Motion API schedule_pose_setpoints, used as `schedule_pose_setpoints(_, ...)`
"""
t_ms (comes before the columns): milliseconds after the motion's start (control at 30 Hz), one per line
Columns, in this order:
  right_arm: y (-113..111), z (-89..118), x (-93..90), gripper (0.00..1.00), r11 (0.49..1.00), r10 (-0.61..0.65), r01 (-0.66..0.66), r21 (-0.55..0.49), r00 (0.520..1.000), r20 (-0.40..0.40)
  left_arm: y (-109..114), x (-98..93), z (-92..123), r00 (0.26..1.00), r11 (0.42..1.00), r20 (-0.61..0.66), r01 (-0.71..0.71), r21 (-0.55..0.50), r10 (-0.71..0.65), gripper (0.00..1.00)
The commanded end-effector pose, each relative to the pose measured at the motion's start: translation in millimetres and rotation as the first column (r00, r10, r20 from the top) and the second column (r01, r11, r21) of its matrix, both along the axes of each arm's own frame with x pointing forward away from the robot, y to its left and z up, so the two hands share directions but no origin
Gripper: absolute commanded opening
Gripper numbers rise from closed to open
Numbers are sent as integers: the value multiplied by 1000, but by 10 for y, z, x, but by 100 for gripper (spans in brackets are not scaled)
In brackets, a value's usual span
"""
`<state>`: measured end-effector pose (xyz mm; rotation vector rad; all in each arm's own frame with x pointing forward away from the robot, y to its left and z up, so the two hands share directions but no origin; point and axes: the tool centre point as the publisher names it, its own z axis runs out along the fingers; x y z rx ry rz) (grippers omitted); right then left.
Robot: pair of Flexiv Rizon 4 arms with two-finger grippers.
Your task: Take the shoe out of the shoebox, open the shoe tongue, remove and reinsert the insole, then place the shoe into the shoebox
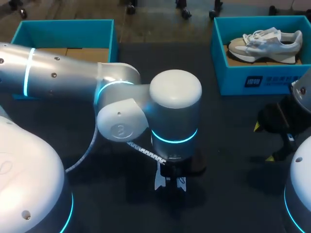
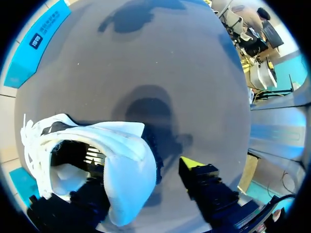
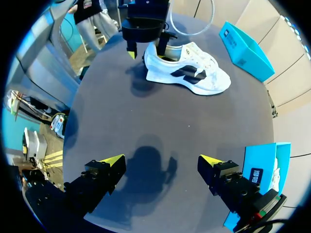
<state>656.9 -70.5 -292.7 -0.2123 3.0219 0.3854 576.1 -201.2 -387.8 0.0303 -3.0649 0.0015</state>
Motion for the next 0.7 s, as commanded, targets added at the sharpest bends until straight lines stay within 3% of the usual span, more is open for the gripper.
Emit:
schedule_pose_setpoints(33,-2,-6,-13,100,1000,0,0,-1,1000,3,-49,40,-54,1000,1000,-5,-15,13,15,0)
schedule_pose_setpoints(700,-2,-6,-13,100,1000,0,0,-1,1000,3,78,203,186,996,996,28,-87,-19,88,0)
